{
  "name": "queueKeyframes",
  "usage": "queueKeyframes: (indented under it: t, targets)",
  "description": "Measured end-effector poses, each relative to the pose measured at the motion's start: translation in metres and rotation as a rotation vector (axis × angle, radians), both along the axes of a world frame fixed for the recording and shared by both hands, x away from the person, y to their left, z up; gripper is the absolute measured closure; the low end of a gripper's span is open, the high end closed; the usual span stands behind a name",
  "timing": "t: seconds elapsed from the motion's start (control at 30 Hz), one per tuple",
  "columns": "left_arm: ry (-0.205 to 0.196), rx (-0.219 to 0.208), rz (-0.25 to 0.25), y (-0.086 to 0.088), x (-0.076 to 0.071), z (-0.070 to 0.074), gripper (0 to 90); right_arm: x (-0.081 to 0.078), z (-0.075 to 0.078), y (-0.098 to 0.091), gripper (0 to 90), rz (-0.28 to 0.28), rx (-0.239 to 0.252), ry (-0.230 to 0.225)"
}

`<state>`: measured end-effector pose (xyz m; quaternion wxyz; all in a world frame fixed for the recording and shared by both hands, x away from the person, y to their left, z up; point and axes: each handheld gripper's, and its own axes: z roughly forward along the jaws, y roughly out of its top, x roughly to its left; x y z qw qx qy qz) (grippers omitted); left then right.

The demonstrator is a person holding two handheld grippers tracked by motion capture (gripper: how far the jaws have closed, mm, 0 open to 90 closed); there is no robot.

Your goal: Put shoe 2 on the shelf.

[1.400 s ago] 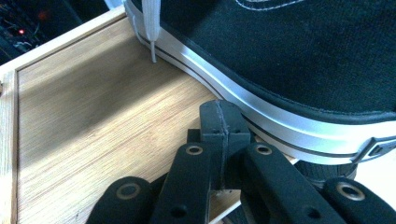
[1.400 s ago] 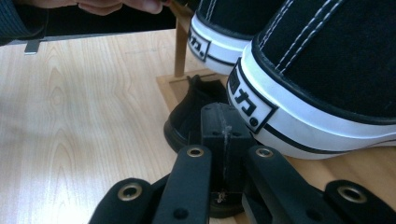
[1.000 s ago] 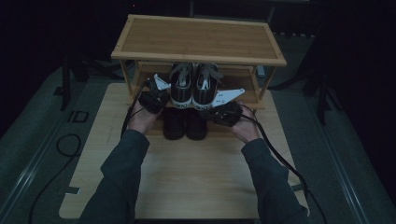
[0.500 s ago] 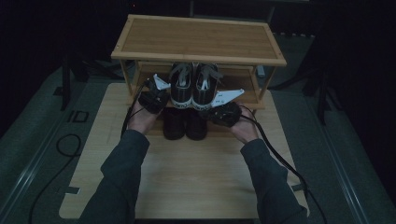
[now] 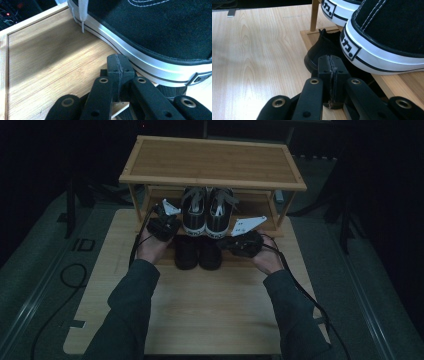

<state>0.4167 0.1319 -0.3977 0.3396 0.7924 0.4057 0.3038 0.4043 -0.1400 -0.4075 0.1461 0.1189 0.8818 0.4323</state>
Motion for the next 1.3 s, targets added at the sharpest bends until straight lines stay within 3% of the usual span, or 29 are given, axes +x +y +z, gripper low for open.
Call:
queueKeyframes:
  t: [0.97,1.3]
  targets:
    - [-0.010,0.012,-0.064,0.005,-0.017,0.007,87.9,-0.011,-0.018,-0.017,83.0,0.000,-0.032,0.023]
    - [-0.012,0.003,-0.068,0.010,-0.024,0.002,87.2,-0.012,-0.029,-0.022,83.2,-0.032,-0.061,0.044]
